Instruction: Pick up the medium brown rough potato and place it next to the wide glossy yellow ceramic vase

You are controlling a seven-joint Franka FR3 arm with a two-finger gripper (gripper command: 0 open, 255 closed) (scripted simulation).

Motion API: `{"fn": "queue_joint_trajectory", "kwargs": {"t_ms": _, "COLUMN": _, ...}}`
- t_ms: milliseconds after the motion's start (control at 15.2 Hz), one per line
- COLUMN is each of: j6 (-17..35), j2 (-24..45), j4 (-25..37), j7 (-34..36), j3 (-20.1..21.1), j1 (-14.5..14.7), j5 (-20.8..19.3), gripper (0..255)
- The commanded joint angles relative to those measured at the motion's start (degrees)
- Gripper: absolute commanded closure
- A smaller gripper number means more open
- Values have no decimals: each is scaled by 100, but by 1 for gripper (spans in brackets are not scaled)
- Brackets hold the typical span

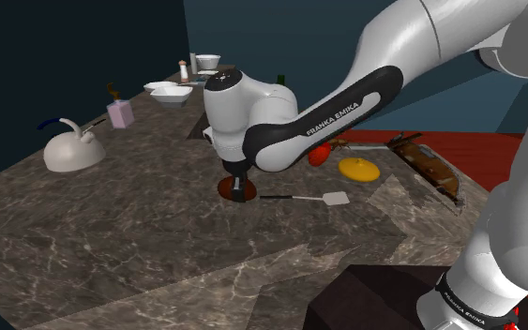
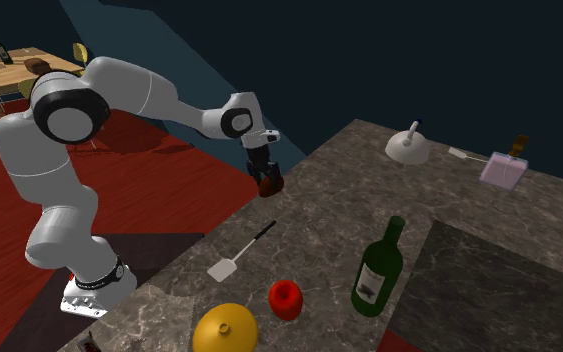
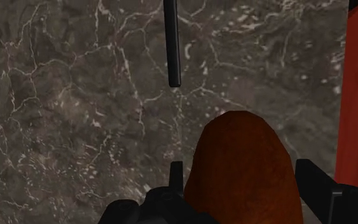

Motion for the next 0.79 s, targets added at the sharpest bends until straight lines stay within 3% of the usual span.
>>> {"fn": "queue_joint_trajectory", "kwargs": {"t_ms": 0, "j6": -119, "j2": -69, "j4": 69, "j7": -76, "j3": 11, "j1": -5, "j5": 66, "gripper": 255}}
{"fn": "queue_joint_trajectory", "kwargs": {"t_ms": 726, "j6": -811, "j2": -399, "j4": 523, "j7": -451, "j3": 51, "j1": -14, "j5": 369, "gripper": 255}}
